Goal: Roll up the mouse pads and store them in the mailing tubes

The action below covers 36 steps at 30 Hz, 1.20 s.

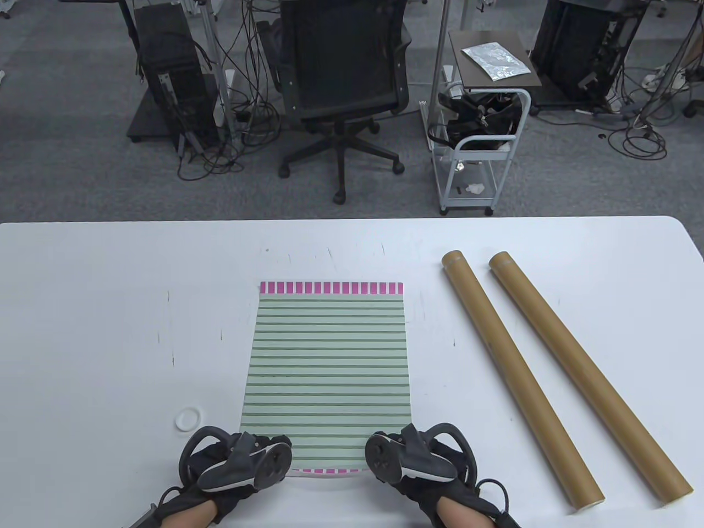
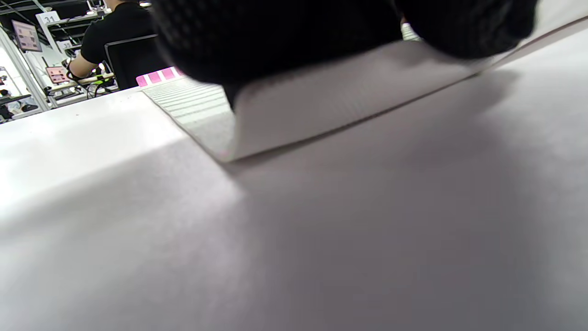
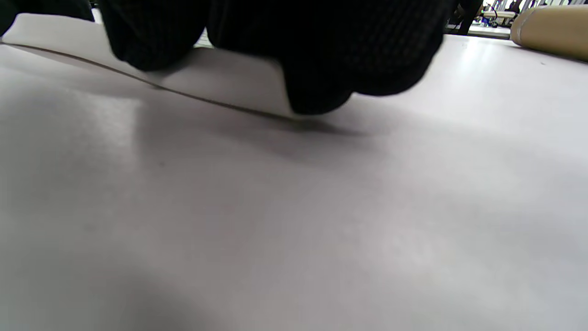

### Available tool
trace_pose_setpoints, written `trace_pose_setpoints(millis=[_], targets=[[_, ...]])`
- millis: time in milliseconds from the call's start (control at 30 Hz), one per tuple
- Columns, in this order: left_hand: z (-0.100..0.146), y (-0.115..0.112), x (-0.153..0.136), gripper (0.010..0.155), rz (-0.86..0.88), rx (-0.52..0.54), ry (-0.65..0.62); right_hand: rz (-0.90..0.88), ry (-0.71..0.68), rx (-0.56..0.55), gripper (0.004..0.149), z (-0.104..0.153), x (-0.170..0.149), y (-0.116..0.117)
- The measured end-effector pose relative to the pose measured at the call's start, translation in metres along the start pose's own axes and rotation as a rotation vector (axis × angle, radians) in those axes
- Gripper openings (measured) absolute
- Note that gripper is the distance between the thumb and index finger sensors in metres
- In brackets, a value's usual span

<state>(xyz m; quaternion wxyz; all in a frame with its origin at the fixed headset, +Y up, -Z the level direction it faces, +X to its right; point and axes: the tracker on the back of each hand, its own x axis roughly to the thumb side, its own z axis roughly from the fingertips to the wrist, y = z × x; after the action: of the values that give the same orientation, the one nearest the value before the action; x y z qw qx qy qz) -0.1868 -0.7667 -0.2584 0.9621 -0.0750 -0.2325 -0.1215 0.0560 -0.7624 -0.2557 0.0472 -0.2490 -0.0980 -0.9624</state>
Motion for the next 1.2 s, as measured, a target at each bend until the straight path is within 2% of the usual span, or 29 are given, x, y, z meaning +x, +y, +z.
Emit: trace_pose_setpoints(millis=[233,333,533,667,733,833,933,1033,1100,1200], targets=[[-0.004,-0.003,-0.002,0.06,0.01,-0.043,0.027,0.231,-0.131,-0.026,0.077,0.005,0.024,0.007],[-0.006,-0.003,-0.001,0.059,0.003,-0.057,0.033,0.272,-0.196,-0.072,0.074,0.007,0.028,0.01],[-0.008,-0.001,0.0,0.059,0.001,-0.087,0.019,0.326,-0.232,-0.074,0.071,0.008,0.031,0.013],[-0.002,-0.003,0.009,0.064,-0.041,-0.029,-0.031,0.289,-0.211,-0.071,0.063,0.005,0.031,0.011],[0.004,-0.001,0.02,0.067,-0.116,0.023,-0.108,0.277,-0.209,-0.061,0.061,0.004,0.031,0.01],[0.009,0.001,0.038,0.076,-0.256,0.098,-0.148,0.271,-0.211,-0.059,0.06,0.003,0.031,0.01],[0.013,0.001,0.051,0.068,-0.36,0.139,-0.185,0.167,-0.203,-0.036,0.058,-0.001,0.028,0.01],[0.013,0.004,0.054,0.05,-0.336,0.17,-0.185,0.121,-0.192,-0.032,0.057,-0.003,0.024,0.009],[0.012,0.005,0.057,0.042,-0.353,0.141,-0.19,0.113,-0.19,-0.037,0.057,-0.002,0.024,0.009],[0.013,0.006,0.062,0.042,-0.369,0.097,-0.213,0.154,-0.193,-0.067,0.057,-0.001,0.026,0.01]])
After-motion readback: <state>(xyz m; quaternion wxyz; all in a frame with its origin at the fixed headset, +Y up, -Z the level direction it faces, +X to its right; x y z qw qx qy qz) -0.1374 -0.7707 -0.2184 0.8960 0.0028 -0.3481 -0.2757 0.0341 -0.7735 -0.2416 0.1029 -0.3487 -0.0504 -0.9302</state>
